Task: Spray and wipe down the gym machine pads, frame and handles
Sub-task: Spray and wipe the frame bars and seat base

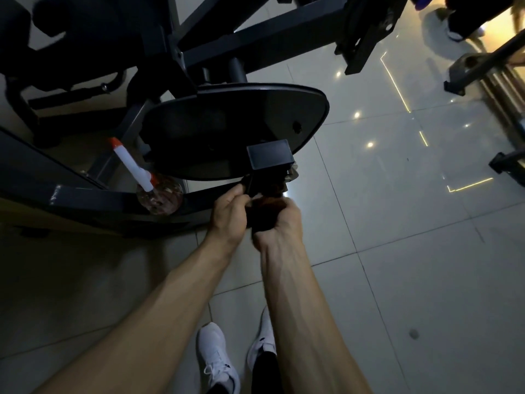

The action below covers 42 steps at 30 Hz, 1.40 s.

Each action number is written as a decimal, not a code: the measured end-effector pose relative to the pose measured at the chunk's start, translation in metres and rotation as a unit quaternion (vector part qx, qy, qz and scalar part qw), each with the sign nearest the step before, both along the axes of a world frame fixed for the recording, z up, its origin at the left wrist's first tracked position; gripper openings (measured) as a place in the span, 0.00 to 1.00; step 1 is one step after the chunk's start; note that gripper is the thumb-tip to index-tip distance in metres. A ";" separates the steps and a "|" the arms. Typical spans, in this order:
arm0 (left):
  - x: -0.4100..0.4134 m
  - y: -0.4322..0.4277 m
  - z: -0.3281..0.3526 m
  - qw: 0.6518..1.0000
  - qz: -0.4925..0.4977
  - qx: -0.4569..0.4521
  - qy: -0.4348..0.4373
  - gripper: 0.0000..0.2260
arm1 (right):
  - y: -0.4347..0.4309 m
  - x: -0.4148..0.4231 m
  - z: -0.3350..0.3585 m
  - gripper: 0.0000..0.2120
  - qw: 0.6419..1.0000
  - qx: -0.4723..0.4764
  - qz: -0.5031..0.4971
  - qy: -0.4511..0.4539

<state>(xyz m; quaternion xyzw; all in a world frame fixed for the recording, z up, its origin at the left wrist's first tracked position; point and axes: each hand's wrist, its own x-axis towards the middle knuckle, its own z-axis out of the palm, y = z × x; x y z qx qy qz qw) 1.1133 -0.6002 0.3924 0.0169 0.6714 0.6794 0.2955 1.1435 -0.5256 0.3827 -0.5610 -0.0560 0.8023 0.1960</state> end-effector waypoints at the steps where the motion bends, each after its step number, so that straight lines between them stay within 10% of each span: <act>1: 0.000 -0.001 0.002 1.000 -0.011 -0.014 -0.002 0.13 | 0.010 0.006 0.007 0.07 0.998 0.043 -0.032 -0.013; 8: 0.000 -0.002 0.009 0.999 -0.035 -0.016 -0.010 0.21 | -0.009 0.038 -0.004 0.11 0.909 0.387 0.079 -0.133; 15: -0.009 -0.009 -0.003 0.998 -0.051 -0.021 0.003 0.19 | -0.024 0.026 -0.034 0.14 0.699 0.653 0.166 -0.238; 21: -0.001 -0.019 -0.012 0.986 -0.071 -0.115 -0.095 0.08 | -0.011 0.047 -0.012 0.16 0.963 0.256 0.054 -0.063; 25: 0.018 -0.019 -0.011 0.958 -0.136 -0.085 -0.238 0.08 | 0.003 0.059 -0.012 0.15 0.966 0.238 0.087 -0.059; 31: 0.012 0.001 -0.008 0.978 -0.029 -0.056 -0.200 0.07 | -0.002 0.095 -0.021 0.23 0.800 0.499 0.317 -0.102; 42: -0.014 0.004 -0.020 0.994 0.048 -0.091 -0.023 0.15 | 0.017 0.035 -0.055 0.26 0.593 0.735 0.246 -0.218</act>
